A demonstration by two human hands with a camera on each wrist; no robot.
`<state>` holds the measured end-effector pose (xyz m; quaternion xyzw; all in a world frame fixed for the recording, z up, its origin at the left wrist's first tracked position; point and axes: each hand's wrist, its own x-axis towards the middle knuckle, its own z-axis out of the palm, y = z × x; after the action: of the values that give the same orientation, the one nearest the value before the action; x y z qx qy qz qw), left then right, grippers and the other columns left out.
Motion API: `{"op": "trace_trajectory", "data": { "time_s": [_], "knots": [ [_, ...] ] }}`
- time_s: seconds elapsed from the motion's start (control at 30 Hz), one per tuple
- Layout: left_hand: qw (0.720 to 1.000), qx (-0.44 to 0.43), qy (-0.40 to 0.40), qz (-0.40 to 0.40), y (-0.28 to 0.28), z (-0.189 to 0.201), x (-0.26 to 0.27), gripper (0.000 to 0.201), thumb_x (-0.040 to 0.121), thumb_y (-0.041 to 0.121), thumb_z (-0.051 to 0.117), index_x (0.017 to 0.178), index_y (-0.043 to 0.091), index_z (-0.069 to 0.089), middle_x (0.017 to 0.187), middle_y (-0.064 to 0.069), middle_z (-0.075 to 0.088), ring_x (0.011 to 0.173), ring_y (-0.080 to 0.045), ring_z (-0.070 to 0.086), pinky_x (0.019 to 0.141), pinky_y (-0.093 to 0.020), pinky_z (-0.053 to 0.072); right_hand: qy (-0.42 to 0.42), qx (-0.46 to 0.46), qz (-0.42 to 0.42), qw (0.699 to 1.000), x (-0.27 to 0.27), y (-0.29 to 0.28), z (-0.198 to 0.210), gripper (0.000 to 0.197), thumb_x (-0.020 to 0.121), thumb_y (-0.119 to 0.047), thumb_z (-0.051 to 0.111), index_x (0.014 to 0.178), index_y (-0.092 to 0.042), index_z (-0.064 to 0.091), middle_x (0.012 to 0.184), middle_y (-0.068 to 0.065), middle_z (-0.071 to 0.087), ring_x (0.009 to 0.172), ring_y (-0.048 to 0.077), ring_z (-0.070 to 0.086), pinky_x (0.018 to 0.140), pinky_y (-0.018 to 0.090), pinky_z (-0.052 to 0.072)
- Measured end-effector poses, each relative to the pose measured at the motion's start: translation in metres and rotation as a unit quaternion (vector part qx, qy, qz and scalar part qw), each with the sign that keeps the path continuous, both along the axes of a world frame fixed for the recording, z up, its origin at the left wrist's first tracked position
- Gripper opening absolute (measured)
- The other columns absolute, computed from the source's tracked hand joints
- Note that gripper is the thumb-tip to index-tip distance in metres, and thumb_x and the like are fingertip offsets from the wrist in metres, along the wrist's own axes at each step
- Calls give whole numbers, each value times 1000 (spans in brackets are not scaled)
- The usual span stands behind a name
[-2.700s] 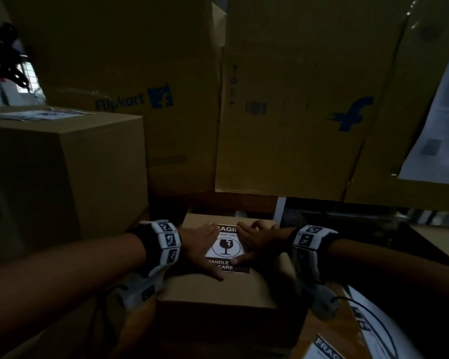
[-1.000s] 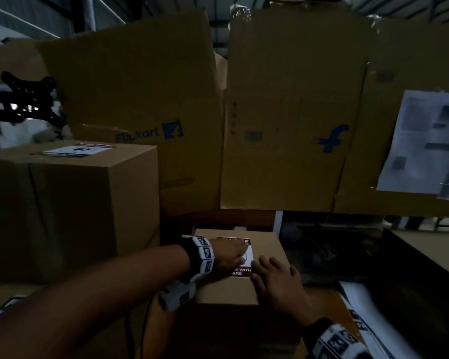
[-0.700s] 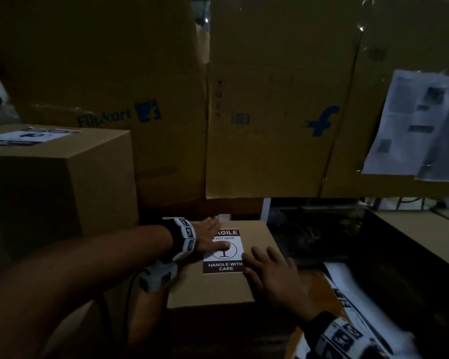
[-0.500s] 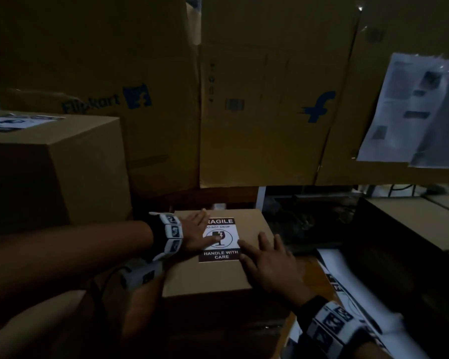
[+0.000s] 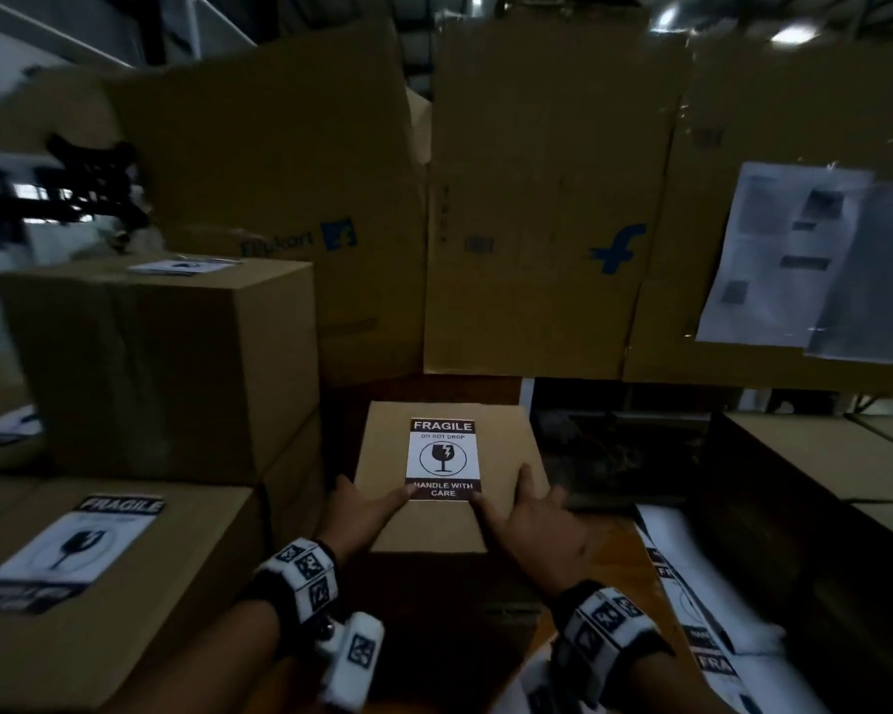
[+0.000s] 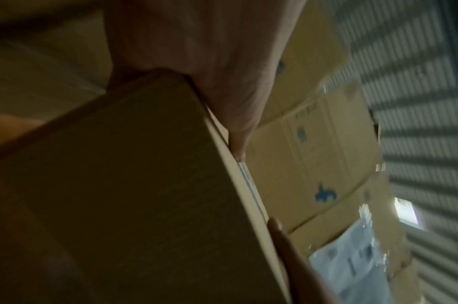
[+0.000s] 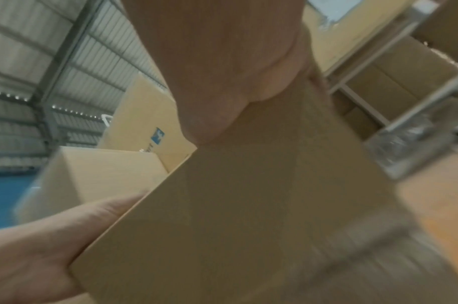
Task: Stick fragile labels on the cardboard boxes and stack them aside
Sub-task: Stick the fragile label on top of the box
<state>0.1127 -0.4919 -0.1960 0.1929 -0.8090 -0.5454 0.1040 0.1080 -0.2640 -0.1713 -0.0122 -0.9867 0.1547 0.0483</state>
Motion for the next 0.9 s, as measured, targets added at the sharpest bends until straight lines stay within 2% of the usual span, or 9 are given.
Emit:
{"op": "trace_trajectory", "data": {
  "time_s": [0.07, 0.13, 0.27, 0.33, 0.4, 0.5, 0.6, 0.77, 0.9],
  "knots": [
    [998, 54, 28, -19, -1, -18, 22, 102, 40, 72, 87, 122, 18, 59, 114, -4, 71, 96, -18, 70, 85, -41, 58, 20, -8, 25, 999, 27, 11, -4, 101, 78, -88, 17, 156, -24, 5, 142, 19, 34, 117, 36, 50, 89, 40, 45],
    [997, 54, 53, -28, 7, -18, 50, 98, 42, 73, 86, 121, 22, 59, 113, -2, 71, 99, -17, 69, 87, -45, 57, 37, -57, 43, 997, 53, 23, -4, 97, 82, -82, 31, 156, -22, 9, 144, 19, 33, 122, 35, 47, 94, 37, 43],
    [991, -15, 131, -5, 37, 46, 115, 86, 57, 61, 84, 125, 20, 49, 120, -1, 54, 107, -18, 57, 92, -36, 50, 143, -159, 63, 975, 96, 36, 10, 92, 83, -71, 52, 153, -20, 20, 144, 18, 34, 125, 35, 45, 100, 40, 39],
    [985, -55, 165, 1, 40, 76, 137, 99, 52, 73, 78, 133, 28, 44, 128, -5, 45, 111, -21, 53, 97, -41, 48, 194, -203, 77, 957, 116, 40, 30, 94, 81, -70, 56, 153, -21, 19, 145, 17, 32, 125, 33, 43, 98, 44, 44],
    [977, -83, 196, 0, 38, 106, 158, 96, 60, 66, 79, 138, 29, 40, 130, -6, 39, 111, -22, 51, 99, -43, 47, 240, -223, 93, 940, 136, 43, 56, 96, 80, -68, 60, 153, -24, 15, 147, 13, 27, 127, 31, 40, 95, 42, 46],
    [964, -96, 247, 5, 29, 151, 185, 80, 75, 44, 81, 141, 23, 40, 130, -6, 39, 109, -19, 50, 93, -38, 47, 289, -216, 115, 925, 166, 41, 99, 101, 79, -68, 61, 155, -27, 8, 153, 10, 20, 133, 31, 32, 97, 44, 45],
    [947, -73, 314, -6, 14, 189, 209, 88, 70, 52, 80, 142, 22, 40, 132, -4, 46, 111, -18, 56, 88, -37, 53, 312, -194, 125, 922, 195, 30, 138, 108, 75, -74, 58, 156, -26, 6, 160, 11, 8, 140, 36, 25, 101, 49, 44],
    [914, -48, 403, -20, -24, 244, 260, 68, 85, 30, 73, 143, 15, 41, 123, -2, 55, 100, -11, 59, 73, -19, 49, 337, -136, 169, 916, 242, -2, 186, 136, 50, -98, 44, 157, -25, 3, 162, 13, -16, 141, 44, 21, 100, 50, 44],
    [891, -72, 448, -5, -81, 276, 305, 76, 73, 45, 63, 141, 19, 44, 128, -3, 57, 111, -21, 59, 89, -39, 54, 334, -85, 214, 914, 271, -53, 216, 127, 66, -69, 72, 156, -25, -7, 158, 9, -30, 140, 39, 20, 104, 44, 40]
  ]
}}
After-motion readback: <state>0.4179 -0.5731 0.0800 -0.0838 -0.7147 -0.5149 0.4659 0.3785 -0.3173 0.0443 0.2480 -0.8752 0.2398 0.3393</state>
